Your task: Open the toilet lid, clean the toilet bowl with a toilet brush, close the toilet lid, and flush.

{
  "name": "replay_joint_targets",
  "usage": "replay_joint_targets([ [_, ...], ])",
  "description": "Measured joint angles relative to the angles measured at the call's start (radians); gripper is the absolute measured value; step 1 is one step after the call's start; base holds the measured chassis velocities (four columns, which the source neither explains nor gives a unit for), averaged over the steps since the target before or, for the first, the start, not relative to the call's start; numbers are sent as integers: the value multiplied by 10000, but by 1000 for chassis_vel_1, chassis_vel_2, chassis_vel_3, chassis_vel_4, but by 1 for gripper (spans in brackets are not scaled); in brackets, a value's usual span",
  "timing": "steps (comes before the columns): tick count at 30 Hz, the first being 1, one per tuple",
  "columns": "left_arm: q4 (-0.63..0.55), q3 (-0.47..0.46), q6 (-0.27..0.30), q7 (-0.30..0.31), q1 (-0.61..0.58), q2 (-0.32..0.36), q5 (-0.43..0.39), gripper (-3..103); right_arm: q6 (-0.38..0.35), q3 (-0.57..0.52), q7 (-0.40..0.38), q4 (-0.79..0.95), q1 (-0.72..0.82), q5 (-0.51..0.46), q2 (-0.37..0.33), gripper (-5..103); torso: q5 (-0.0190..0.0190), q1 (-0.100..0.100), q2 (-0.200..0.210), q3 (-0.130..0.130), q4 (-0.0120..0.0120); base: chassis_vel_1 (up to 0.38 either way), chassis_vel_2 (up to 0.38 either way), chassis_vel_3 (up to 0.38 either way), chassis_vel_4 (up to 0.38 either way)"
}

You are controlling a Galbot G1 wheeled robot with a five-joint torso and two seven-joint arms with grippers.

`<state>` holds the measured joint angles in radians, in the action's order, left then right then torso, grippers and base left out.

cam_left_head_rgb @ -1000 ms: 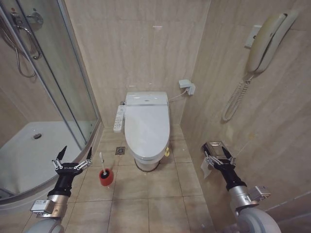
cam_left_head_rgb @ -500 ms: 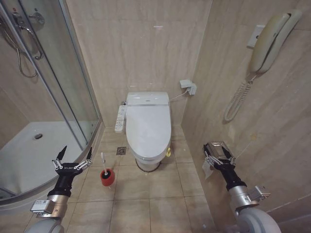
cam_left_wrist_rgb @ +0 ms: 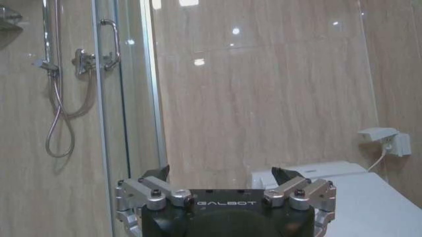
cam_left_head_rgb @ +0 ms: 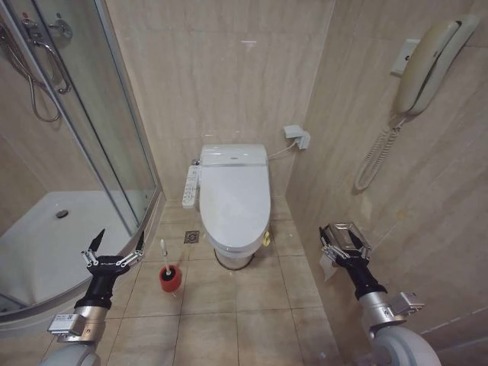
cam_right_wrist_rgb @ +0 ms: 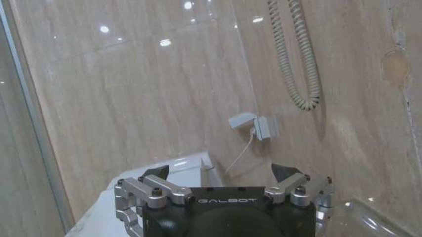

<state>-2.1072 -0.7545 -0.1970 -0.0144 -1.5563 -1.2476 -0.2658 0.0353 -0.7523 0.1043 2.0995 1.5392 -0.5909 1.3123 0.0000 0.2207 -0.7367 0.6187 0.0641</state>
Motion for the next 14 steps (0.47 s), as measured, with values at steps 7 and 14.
replay_joint_targets([
  [7,0,0,0,0,1,0,0,100,0,0,0,0,-4,0,0,100,-1,4,1,1,-2,13,-12,-22,14],
  [14,0,0,0,0,-1,0,0,100,0,0,0,0,1,0,0,100,0,-3,-2,-2,-1,102,-89,-109,111],
])
